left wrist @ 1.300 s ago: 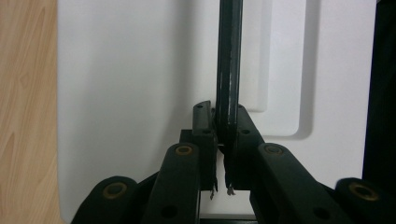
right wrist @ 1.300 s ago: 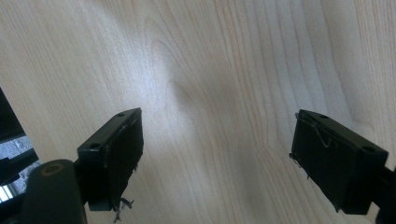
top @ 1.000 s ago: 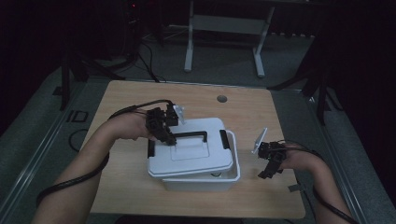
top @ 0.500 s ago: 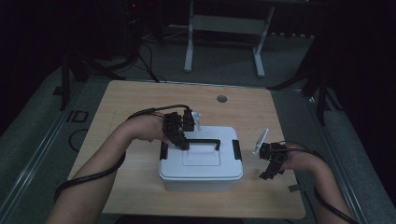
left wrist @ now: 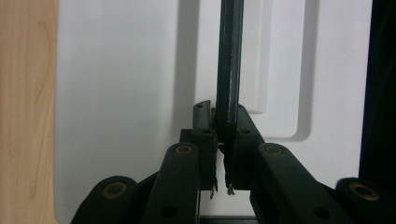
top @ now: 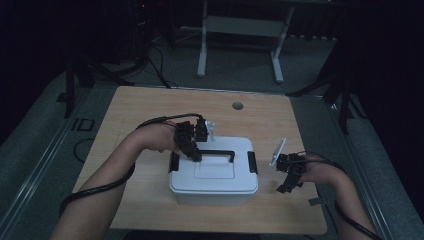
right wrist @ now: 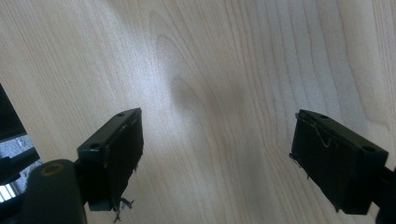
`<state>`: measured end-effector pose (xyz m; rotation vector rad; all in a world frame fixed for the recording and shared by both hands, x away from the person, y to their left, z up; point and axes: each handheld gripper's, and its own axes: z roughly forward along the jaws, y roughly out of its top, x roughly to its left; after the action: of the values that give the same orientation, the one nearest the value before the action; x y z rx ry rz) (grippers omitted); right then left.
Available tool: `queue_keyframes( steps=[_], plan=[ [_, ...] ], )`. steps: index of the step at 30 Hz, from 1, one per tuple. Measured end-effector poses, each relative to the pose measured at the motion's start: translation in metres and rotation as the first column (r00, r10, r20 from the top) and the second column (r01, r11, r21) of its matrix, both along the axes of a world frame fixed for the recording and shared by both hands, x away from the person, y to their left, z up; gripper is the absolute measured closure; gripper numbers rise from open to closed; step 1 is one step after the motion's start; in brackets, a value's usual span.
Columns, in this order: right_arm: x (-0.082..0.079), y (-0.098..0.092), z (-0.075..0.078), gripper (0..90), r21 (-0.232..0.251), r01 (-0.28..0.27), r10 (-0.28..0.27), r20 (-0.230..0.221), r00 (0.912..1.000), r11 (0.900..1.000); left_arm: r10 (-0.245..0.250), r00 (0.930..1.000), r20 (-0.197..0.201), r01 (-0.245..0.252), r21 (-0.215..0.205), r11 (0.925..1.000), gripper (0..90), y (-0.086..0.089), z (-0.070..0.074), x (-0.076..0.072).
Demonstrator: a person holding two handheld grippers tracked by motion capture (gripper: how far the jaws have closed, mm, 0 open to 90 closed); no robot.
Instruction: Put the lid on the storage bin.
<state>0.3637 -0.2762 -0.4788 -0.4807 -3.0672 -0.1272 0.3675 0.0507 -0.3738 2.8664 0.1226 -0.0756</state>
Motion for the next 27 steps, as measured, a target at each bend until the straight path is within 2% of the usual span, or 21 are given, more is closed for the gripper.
queue_keyframes(
  steps=[7, 16, 20, 21, 22, 23, 24, 25, 27],
  plan=[
    [0.000, 0.001, 0.000, 16.5, 0.001, -0.001, 0.001, -0.001, 1.0000, 1.000, 0.005, 0.9999, -0.012, -0.005, -0.007, 1.0000, 83.4, 0.001, -0.002, 0.002],
    [0.000, 0.003, -0.001, 16.5, 0.002, -0.004, 0.004, -0.003, 1.0000, 1.000, 0.010, 0.9998, 0.017, -0.010, 0.012, 0.9999, 80.8, -0.001, 0.000, -0.001],
    [0.000, 0.003, 0.001, 16.4, 0.002, -0.005, 0.005, 0.001, 1.0000, 1.000, 0.033, 0.9991, 0.028, -0.033, 0.016, 0.9993, 61.1, -0.001, 0.002, 0.000],
    [0.000, 0.004, 0.002, 16.5, 0.002, -0.004, 0.004, 0.001, 1.0000, 1.000, 0.040, 0.9988, 0.029, -0.040, 0.018, 0.9990, 61.1, -0.001, 0.003, 0.000],
    [0.000, 0.004, 0.002, 16.5, 0.002, -0.004, 0.004, 0.001, 1.0000, 1.000, 0.040, 0.9988, 0.029, -0.040, 0.018, 0.9990, 56.4, -0.001, 0.003, 0.000],
    [0.000, 0.004, 0.002, 16.5, 0.002, -0.001, 0.001, 0.001, 1.0000, 1.000, 0.093, 0.9930, 0.073, -0.093, 0.001, 0.9957, 56.4, 0.001, 0.008, 0.000],
    [0.000, 0.004, 0.002, 16.5, 0.002, -0.001, 0.001, 0.001, 1.0000, 1.000, 0.093, 0.9930, 0.073, -0.093, 0.001, 0.9957, 36.0, 0.001, 0.008, 0.000],
    [0.001, 0.004, 0.003, 16.5, 0.000, 0.000, 0.000, 0.004, 1.0000, 1.000, 0.116, 0.9884, 0.098, -0.116, -0.003, 0.9932, 36.0, 0.002, 0.009, 0.001],
    [0.001, 0.004, 0.003, 16.5, 0.005, -0.003, 0.003, 0.006, 1.0000, 1.000, 0.156, 0.9823, 0.104, -0.154, -0.020, 0.9878, 26.7, 0.006, 0.012, 0.003]
  ],
)
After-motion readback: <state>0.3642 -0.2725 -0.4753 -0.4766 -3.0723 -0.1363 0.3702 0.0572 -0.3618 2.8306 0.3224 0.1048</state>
